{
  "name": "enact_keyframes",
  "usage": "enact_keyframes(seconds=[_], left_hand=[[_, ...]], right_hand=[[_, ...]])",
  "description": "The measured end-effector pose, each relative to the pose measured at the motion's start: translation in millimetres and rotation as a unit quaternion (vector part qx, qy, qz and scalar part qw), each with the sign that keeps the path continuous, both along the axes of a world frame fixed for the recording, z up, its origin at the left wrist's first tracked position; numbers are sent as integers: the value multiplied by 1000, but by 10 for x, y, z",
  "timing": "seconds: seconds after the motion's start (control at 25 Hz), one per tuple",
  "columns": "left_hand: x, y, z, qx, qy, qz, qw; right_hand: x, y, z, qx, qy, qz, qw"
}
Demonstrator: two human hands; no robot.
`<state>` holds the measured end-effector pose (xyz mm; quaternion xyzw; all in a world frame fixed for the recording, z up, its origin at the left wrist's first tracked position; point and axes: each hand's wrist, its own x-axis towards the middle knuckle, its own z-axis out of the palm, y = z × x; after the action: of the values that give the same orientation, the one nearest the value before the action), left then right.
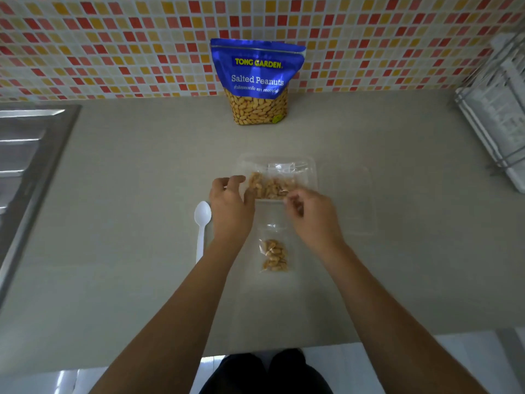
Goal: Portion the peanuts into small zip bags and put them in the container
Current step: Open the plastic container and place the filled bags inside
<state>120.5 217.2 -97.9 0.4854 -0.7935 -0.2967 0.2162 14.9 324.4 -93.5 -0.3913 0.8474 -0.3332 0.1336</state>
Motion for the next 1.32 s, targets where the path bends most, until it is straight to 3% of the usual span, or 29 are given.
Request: enact_keyframes(seconds=[0.12,0.2,0.32,0.52,0.72,0.88,0.96,1.04,1.12,1.24,1.32], left_hand=[[83,-12,13,99,-63,27,993],[70,-62,35,150,-43,54,986],[81,-106,6,194,-10,97,976],[92,-64,5,214,7,100,972],[90,-156,56,178,-41,43,982],[60,-180,121,189,-35,35,981],[53,-182,132,178,-42,28,983],[52,-189,122,171,-47,24,984],[53,-197,128,166,-53,19,985],[43,-195,144,153,-62,13,986],[36,-190,152,139,-74,10,987]], right_hand=[[510,328,-165,134,-75,-67,986],[683,381,-266,167,-104,-83,977],[763,351,-346,143,-97,-96,980],[676,385,-284,40,-169,-143,974],[294,228,28,-117,-135,-85,980],[-87,-75,78,-171,-70,-58,981],[-238,-197,-38,-116,-10,-46,992],[-313,-270,-149,2,49,-24,999],[-337,-300,-189,123,142,-22,982],[-356,-330,-138,117,216,-7,969],[-388,-338,-109,135,203,84,966]])
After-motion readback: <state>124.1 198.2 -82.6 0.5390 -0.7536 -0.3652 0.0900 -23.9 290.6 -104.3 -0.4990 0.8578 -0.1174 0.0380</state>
